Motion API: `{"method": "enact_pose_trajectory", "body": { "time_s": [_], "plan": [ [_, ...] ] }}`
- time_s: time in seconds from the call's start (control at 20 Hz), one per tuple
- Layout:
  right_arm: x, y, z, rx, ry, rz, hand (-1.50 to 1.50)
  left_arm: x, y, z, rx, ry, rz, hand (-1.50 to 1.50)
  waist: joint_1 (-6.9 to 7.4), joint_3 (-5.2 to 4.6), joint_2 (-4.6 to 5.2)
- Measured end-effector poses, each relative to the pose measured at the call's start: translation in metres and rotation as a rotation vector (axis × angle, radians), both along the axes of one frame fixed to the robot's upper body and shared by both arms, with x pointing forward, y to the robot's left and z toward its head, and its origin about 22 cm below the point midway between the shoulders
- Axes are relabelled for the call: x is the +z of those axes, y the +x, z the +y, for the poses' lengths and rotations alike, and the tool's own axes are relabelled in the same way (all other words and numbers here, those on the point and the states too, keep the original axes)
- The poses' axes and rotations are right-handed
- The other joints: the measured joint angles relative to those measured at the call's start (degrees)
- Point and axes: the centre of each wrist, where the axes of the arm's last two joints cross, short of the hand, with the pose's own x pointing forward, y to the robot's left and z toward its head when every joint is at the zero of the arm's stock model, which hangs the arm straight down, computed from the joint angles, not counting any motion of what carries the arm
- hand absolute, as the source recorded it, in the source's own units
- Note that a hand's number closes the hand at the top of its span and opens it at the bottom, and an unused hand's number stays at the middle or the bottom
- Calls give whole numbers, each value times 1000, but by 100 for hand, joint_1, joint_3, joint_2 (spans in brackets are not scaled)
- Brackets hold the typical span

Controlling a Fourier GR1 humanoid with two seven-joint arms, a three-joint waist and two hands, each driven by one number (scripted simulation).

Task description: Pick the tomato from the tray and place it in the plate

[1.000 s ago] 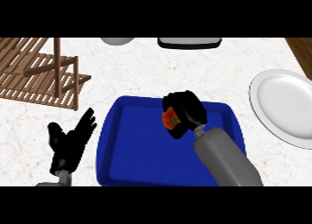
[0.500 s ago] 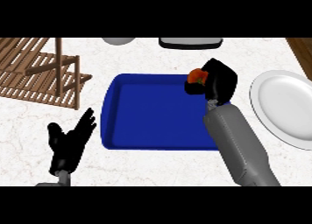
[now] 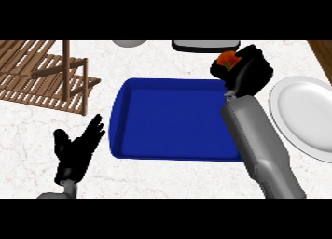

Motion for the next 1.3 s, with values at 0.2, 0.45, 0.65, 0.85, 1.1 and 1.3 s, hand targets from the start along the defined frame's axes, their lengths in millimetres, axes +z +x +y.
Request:
{"method": "enact_pose_trajectory", "body": {
  "time_s": [0.2, 0.45, 0.65, 0.85, 1.1, 1.3],
  "plan": [
    [-6, -3, -20, -63, -3, -98, 150, -1, -3, 1, 8, -3, -1, 0, -31, 8, 1],
    [-24, -11, -60, -176, -31, -151, 150, -2, -4, 1, 18, -2, 1, 0, -89, 10, -2],
    [-43, -25, -106, -286, -64, -177, 150, -7, -9, 7, 23, -3, -4, 0, -109, 12, -3],
    [-45, -28, -147, -378, -45, -199, 150, -5, -6, 1, 24, 2, -5, 0, -95, 16, 0],
    [-56, -40, -202, -433, -29, -213, 150, -6, -5, 1, 15, -5, -6, 0, -69, 19, 6],
    [-61, -50, -240, -455, -22, -223, 150, -6, -6, 6, 13, -3, -9, 0, -54, 22, 9]
  ]
}}
